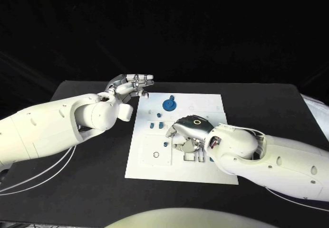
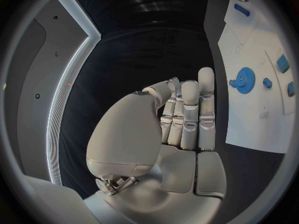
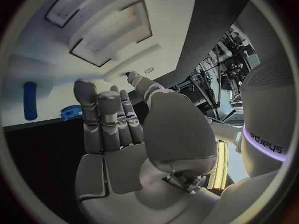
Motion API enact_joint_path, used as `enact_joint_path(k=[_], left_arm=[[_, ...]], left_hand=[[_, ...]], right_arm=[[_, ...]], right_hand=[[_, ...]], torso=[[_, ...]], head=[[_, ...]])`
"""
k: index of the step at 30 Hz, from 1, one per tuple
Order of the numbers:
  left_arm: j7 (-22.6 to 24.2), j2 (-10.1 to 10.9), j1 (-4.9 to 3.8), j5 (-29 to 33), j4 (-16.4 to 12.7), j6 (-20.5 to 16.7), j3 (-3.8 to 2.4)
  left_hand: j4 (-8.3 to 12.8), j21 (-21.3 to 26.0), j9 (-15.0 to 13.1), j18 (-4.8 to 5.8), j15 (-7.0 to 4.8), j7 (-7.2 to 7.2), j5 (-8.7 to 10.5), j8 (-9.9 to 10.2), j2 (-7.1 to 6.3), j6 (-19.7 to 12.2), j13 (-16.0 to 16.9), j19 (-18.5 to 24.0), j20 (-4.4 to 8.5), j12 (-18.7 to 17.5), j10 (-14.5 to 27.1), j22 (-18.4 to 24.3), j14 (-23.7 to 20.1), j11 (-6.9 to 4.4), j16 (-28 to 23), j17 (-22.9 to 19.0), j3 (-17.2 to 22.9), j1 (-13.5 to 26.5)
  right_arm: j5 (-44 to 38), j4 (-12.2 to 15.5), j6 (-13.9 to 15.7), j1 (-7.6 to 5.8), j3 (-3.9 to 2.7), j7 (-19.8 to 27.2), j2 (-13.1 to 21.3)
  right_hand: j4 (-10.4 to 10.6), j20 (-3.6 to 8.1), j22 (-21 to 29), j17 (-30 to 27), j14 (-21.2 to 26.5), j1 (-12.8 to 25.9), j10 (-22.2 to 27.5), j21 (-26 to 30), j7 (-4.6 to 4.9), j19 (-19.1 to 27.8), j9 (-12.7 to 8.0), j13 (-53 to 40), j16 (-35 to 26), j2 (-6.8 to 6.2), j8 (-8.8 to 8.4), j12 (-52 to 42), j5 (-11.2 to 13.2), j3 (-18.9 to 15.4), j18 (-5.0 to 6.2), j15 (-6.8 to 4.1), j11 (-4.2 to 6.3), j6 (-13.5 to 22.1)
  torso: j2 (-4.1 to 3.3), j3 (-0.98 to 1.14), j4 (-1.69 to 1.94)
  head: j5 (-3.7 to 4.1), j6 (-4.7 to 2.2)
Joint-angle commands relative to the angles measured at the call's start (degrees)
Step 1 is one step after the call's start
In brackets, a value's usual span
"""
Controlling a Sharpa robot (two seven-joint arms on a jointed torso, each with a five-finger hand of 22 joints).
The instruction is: Assemble the parts on the task board
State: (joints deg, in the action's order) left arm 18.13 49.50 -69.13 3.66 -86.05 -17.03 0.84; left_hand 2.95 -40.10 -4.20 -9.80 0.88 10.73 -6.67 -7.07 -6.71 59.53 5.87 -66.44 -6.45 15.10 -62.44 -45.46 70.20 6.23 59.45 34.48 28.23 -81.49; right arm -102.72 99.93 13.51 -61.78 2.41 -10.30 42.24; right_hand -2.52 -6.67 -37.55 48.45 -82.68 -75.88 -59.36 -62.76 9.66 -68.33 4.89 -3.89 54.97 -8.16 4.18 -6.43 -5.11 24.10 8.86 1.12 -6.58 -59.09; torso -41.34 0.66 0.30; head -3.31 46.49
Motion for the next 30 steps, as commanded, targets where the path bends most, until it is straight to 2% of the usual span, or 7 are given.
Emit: enact_joint_path(k=[1, 5, 7, 12, 16, 23, 30], left_arm=[[-0.1, 0.0, -0.01, -0.8, 0.0, 1.6, -0.03], [-0.2, 0.1, -0.01, -0.9, 0.0, 1.6, -0.03], [-0.2, 0.1, -0.01, -0.9, -0.1, 1.7, -0.03], [-0.1, 0.0, -0.01, -0.9, 0.0, 1.8, -0.02], [-0.1, -0.1, -0.01, -0.9, 0.0, 1.8, -0.02], [-0.1, -0.2, 0.02, -0.9, 0.1, 1.9, -0.01], [-0.2, -0.1, 0.04, -0.9, 0.2, 1.9, -0.01]], left_hand=[[0.3, 0.1, 0.1, -0.67, 0.04, -0.07, -0.2, -0.3, 0.42, -0.5, 0.0, 0.4, 0.01, 0.2, 0.3, -0.1, -0.3, -0.04, -0.3, 0.0, 0.1, -0.3], [0.3, 0.1, 0.1, -0.67, 0.04, -0.07, -0.2, -0.3, 0.42, -0.5, 0.0, 0.4, 0.01, 0.2, 0.3, -0.1, -0.3, -0.04, -0.3, 0.0, 0.1, -0.3], [0.3, 0.1, 0.1, -0.67, 0.04, -0.07, -0.2, -0.3, 0.42, -0.5, 0.0, 0.4, 0.01, 0.2, 0.3, -0.1, -0.3, -0.04, -0.3, 0.0, 0.1, -0.3], [0.3, 0.0, 0.1, -0.67, 0.07, -0.03, -0.27, -0.3, 0.46, -0.5, -0.1, 0.4, 0.0, 0.3, 0.4, -0.1, -0.4, 0.0, -0.4, -0.2, 0.1, -0.2], [0.3, 0.0, 0.1, -0.66, 0.08, -0.02, -0.29, -0.3, 0.46, -0.5, -0.1, 0.5, -0.01, 0.3, 0.4, -0.1, -0.4, 0.02, -0.4, -0.2, 0.1, -0.1], [0.3, 0.0, 0.1, -0.66, 0.1, 0.0, -0.3, -0.3, 0.44, -0.5, -0.1, 0.5, -0.03, 0.3, 0.5, -0.1, -0.4, 0.03, -0.4, -0.2, 0.1, -0.1], [0.3, 0.0, 0.1, -0.65, 0.11, 0.0, -0.31, -0.3, 0.43, -0.6, -0.1, 0.5, -0.04, 0.3, 0.5, -0.2, -0.4, 0.04, -0.4, -0.2, 0.1, 0.0]], right_arm=[[6.5, 1.5, 3.2, -1.6, -0.55, -0.8, 2.7], [10.2, 2.4, 2.0, -4.17, -0.96, -1.0, 6.6], [10.0, 2.5, 1.1, -5.21, -1.06, -0.9, 8.2], [6.4, 1.9, -1.4, -6.39, -1.15, -1.3, 10.7], [3.2, 0.7, -2.6, -6.58, -1.12, -1.7, 11.0], [0.7, -0.6, -4.8, -6.41, -0.97, -2.0, 10.3], [0.7, -1.1, -7.4, -5.99, -0.77, -0.7, 9.5]], right_hand=[[0.1, 0.15, -0.6, 0.3, -0.2, -0.3, -0.5, -0.2, -0.21, -0.3, 0.1, -0.1, 0.3, 0.12, 0.14, -0.5, -0.5, -0.3, 0.4, -0.39, 0.51, -0.4], [0.1, 0.23, -1.1, 0.1, -0.3, 0.1, 0.3, -0.5, -0.53, -0.7, -0.2, 0.2, 0.3, -0.51, -0.43, -0.7, -1.3, -1.2, 0.28, -0.56, 0.7, 0.5], [-0.2, 0.16, -1.0, -0.2, -0.4, -0.1, 1.6, -0.4, -0.31, -0.7, -0.4, 0.3, 0.1, -0.79, -0.56, -0.4, -1.6, -2.0, 0.26, -0.4, 0.49, 1.1], [-0.4, 0.16, -0.8, -0.6, -0.5, -0.5, 3.2, -0.2, -0.92, -0.6, -0.5, 0.2, 0.0, -1.12, -0.54, -0.3, -1.8, -4.3, 0.31, -0.45, 0.75, 1.8], [-0.2, 0.32, -0.8, -0.8, -0.6, -0.8, 3.5, -0.2, -1.46, -0.7, -0.5, 0.2, -0.1, -0.88, -0.45, -0.5, -1.7, -5.4, 0.3, -0.65, 1.05, 1.7], [0.0, 0.45, -0.6, -1.3, -0.6, -1.2, 3.1, 0.0, -2.0, -0.7, -0.5, 0.1, -0.5, -0.3, -0.36, -1.1, -1.7, -6.2, 0.31, -0.78, 1.28, 1.4], [0.0, 0.68, -0.7, -1.4, -0.9, -1.9, 1.1, 0.0, -2.11, -0.9, -0.2, 0.1, -0.4, 0.81, -0.07, -2.6, -1.9, -6.5, 0.27, -1.05, 1.61, 0.0]], torso=[[0.02, 0.03, -0.27], [0.19, 0.03, -0.55], [0.25, 0.0, -0.58], [0.19, 0.05, -0.5], [0.16, 0.14, -0.57], [0.14, 0.03, -0.41], [0.11, 0.03, -0.56]], head=[[0.32, -0.32], [0.53, -0.67], [0.69, -0.87], [1.05, -1.42], [1.14, -1.66], [1.29, -1.78], [1.31, -1.6]])
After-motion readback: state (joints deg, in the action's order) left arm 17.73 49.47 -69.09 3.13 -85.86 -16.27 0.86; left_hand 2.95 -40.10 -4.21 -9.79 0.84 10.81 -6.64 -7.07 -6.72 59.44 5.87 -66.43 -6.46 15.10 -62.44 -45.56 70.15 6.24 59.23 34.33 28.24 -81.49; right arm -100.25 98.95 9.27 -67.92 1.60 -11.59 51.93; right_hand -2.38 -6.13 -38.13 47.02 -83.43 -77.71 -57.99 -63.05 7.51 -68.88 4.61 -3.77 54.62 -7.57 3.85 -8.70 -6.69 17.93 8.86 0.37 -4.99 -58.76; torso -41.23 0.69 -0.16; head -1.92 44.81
